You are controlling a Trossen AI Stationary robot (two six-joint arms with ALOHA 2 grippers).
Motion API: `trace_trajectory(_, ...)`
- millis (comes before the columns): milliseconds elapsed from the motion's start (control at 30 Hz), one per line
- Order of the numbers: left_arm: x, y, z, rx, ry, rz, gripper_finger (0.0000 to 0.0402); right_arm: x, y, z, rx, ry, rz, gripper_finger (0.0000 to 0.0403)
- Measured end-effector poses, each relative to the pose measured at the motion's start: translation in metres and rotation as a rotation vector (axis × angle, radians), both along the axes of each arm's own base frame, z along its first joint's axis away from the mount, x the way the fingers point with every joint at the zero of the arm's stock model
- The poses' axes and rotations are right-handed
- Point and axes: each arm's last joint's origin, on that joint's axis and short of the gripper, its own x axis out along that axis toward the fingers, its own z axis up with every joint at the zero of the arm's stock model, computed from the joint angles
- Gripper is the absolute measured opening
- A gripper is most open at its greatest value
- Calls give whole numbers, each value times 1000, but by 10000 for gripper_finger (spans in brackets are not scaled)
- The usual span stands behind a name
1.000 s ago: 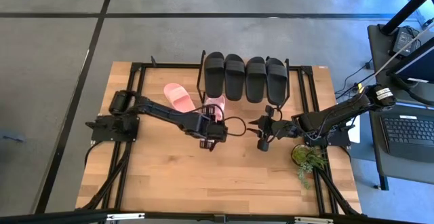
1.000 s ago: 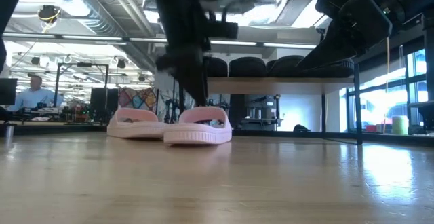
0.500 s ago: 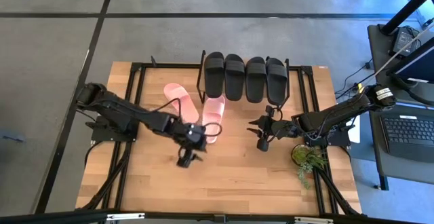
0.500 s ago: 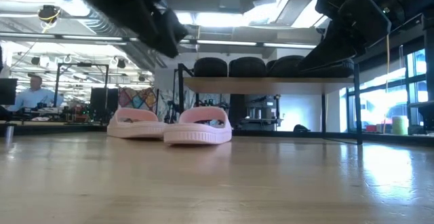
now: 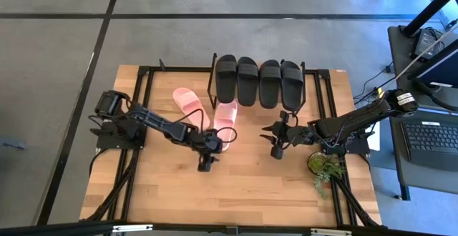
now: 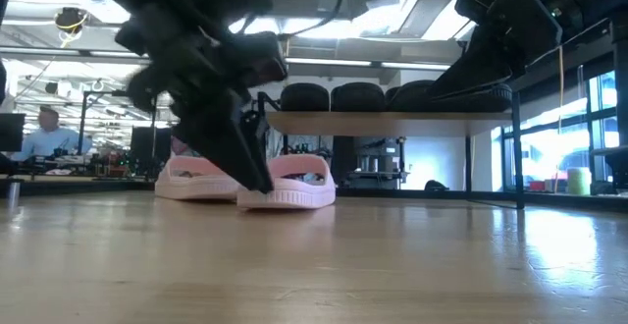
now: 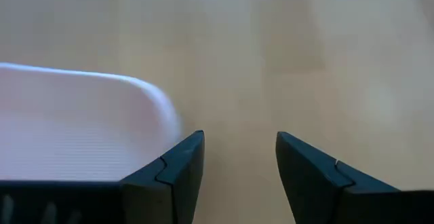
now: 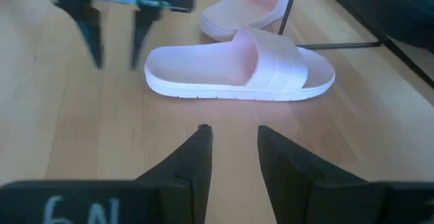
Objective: Pick and place slides into the shelf
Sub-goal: Put the pink slide under the shelf
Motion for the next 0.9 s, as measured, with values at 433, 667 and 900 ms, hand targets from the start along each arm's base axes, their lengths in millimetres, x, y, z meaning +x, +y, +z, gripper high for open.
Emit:
trace_trajectory(433, 10, 53, 1, 200, -79, 307, 174, 0, -1, 0, -29, 9, 14, 120)
trace_trajectory(667, 11, 91, 4, 210, -109, 426, 174, 0, -2, 0, -30, 10, 8, 120)
trace_trajectory(900, 12, 91, 8, 207, -124, 318, 174, 0, -2, 0, -30, 10, 8, 120)
